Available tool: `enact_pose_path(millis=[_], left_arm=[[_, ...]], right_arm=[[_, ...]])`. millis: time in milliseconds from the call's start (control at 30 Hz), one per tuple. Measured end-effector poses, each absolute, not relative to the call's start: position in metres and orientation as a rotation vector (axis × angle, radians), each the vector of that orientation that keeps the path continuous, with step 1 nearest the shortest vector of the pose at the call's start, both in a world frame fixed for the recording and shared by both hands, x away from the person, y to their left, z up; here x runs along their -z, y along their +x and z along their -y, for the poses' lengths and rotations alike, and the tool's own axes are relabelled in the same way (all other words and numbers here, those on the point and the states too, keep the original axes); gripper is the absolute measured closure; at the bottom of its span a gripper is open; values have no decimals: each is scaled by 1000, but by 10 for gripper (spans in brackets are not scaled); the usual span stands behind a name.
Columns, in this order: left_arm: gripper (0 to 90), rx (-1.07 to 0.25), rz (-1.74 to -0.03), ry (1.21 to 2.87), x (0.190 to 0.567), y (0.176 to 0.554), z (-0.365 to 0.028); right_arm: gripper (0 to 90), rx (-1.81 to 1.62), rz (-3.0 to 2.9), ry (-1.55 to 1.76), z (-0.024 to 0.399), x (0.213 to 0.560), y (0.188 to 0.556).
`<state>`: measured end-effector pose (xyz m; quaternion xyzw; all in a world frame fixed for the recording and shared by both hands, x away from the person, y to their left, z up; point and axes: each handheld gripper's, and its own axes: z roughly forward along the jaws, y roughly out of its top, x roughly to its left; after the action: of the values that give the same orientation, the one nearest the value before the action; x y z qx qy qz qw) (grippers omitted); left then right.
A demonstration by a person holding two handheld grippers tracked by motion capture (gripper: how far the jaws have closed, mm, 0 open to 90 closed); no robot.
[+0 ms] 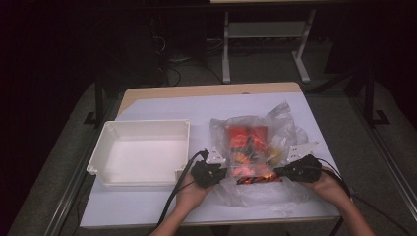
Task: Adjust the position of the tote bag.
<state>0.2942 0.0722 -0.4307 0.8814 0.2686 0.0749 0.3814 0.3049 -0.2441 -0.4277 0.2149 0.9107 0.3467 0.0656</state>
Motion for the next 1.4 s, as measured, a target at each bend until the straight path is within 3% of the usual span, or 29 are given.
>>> enact_pose_path(millis=[700, 1400], left_arm=[[900, -202, -650, 2213, 420, 274, -95], [900, -347, -777, 2112, 401, 311, -93]], right_arm=[[896, -1115, -2772, 519, 231, 423, 278], [896, -1140, -2628, 592, 244, 370, 334]])
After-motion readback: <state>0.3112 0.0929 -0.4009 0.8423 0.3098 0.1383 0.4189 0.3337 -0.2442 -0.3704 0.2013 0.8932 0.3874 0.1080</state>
